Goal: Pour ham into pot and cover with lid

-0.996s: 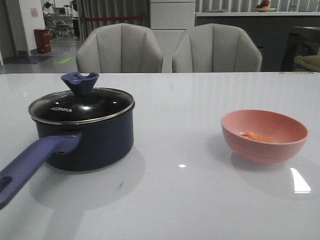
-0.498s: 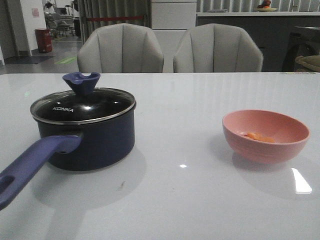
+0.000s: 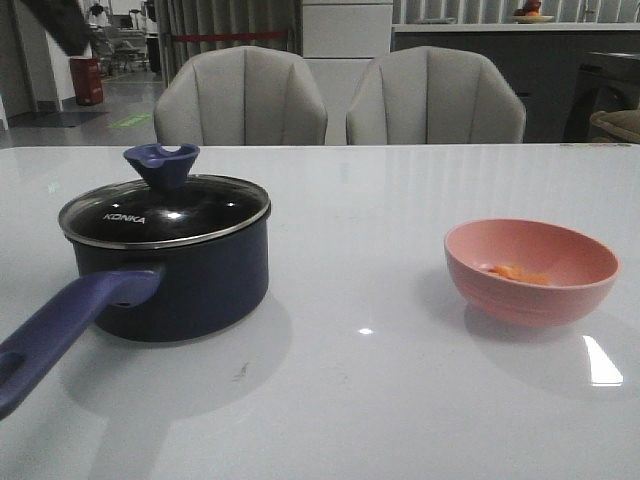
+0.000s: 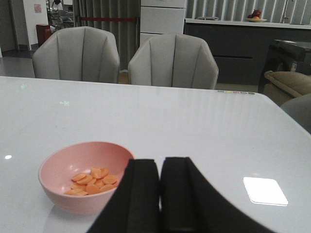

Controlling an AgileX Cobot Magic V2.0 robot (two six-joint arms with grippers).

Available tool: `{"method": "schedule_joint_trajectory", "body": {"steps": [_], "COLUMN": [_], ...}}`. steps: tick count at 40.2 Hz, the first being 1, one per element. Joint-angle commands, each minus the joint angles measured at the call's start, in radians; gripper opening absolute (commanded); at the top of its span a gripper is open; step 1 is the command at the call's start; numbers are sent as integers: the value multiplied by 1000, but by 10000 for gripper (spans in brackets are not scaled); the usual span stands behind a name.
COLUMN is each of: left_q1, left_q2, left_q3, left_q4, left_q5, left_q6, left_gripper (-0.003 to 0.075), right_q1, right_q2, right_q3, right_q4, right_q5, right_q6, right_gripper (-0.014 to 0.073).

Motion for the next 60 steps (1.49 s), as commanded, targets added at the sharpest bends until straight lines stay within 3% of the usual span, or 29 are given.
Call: {"method": "schedule_joint_trajectory", "body": {"steps": [1, 9, 20, 51, 55, 60], "left_q1": [-58, -149, -167, -167, -167, -167], "left_q2": [65, 254, 408, 484, 484, 484], "left_q3": [-124, -312, -483, -509, -509, -510], "left_q4": [25, 137, 166, 150, 148, 148], "left_q5": [14, 148, 311, 382, 376, 376], "left_q6": [-66, -182, -271, -280, -280, -280], "left_gripper": [607, 607, 607, 603, 552, 415], "right_q1": [-6, -6, -6, -6, -6, -6], "right_q2": [-21, -21, -21, -21, -21, -21], "right_q3": [-6, -6, -6, -6, -6, -6], "right_q4": [-9, -9, -9, -9, -9, -9], "right_q5": [-81, -81, -81, -81, -81, -81], "right_q6": [5, 5, 5, 5, 5, 5], "right_gripper": [164, 164, 164, 164, 164, 164]}}
